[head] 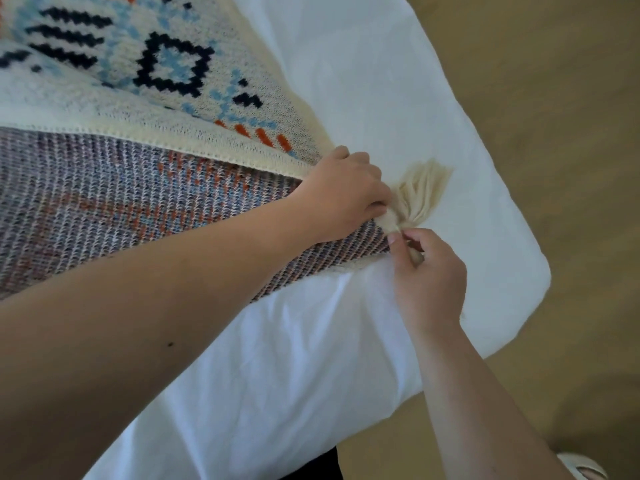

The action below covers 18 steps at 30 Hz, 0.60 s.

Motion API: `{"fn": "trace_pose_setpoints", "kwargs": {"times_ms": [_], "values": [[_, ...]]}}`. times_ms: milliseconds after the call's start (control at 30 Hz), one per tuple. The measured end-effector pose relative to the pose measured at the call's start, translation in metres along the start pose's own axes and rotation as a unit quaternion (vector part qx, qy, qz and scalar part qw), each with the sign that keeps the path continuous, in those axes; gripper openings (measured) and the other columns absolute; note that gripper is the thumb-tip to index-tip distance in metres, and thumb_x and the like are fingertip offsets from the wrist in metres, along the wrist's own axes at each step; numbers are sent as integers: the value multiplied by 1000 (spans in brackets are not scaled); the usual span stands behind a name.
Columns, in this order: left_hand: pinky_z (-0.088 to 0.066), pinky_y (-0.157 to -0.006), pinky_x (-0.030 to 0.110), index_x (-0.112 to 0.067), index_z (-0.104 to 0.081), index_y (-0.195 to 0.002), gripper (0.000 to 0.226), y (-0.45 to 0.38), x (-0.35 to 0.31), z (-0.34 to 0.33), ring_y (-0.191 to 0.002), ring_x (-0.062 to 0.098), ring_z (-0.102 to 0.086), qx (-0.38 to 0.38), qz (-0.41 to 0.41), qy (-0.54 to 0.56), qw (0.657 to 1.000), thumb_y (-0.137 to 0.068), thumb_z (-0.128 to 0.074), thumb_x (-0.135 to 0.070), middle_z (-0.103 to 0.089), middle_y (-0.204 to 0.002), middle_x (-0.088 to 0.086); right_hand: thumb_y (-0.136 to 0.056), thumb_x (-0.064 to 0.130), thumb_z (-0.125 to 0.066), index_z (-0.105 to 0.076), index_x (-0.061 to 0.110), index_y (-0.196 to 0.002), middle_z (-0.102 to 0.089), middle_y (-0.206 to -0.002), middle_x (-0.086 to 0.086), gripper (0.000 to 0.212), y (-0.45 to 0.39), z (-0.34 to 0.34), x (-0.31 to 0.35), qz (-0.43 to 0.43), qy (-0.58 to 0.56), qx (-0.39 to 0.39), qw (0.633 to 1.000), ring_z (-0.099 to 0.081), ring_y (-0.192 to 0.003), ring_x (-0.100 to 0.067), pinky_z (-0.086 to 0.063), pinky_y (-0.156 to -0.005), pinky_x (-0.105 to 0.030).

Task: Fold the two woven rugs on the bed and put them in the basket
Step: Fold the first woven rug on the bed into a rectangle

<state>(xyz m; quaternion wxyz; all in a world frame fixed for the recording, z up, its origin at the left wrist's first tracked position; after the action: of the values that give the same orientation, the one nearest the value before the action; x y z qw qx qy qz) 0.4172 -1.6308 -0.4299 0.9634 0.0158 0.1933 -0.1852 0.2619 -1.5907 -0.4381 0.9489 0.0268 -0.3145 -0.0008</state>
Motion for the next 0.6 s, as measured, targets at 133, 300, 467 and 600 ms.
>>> {"fn": "trace_pose_setpoints", "kwargs": {"times_ms": [133, 300, 467, 600], "values": [[-37, -80, 40, -21, -73, -89, 30, 13, 6, -1, -88, 27, -61, -26, 4, -47, 999, -92, -48, -38, -68, -84, -1, -91, 41, -67, -71, 15, -103, -72, -91, 2, 29, 6, -6, 7, 27, 45, -14, 999, -65, -85, -22, -49, -82, -41], [-34, -105, 45, -19, -70, -109, 33, 52, 7, 14, -113, 26, -61, -104, 10, -93, 990, -93, -57, -44, -69, -115, 1, -80, 47, -76, -72, 19, -102, -68, -111, 0, 36, 25, 0, 30, 80, 121, -113, 983, -56, -109, -23, -34, -95, -46], [-31, -114, 49, -15, -68, -123, 41, 138, 24, 29, -136, 26, -49, -98, 68, -75, 990, -93, -61, -42, -57, -142, 7, -85, 44, -72, -73, 15, -107, -68, -117, -3, 37, 64, -35, 69, 213, 84, -23, 973, -59, -117, -28, -38, -99, -47], [-26, -116, 45, -16, -63, -132, 55, 225, 43, 27, -142, 25, -41, -3, 140, -70, 988, -93, -51, -52, -50, -149, 7, -88, 46, -66, -72, 14, -113, -68, -122, -4, 41, 100, -74, 94, 252, 68, 50, 964, -58, -121, -29, -38, -103, -45]]}}
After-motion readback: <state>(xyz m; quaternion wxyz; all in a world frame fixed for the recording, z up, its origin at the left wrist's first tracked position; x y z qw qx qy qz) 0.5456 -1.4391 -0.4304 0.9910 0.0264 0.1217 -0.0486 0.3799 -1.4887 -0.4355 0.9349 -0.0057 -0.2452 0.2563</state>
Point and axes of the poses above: each hand's wrist, its own y-axis away from the middle knuckle, its own z-axis out of the back of the hand, x = y × z, the point moved 7 cm from there along -y, towards the middle knuckle
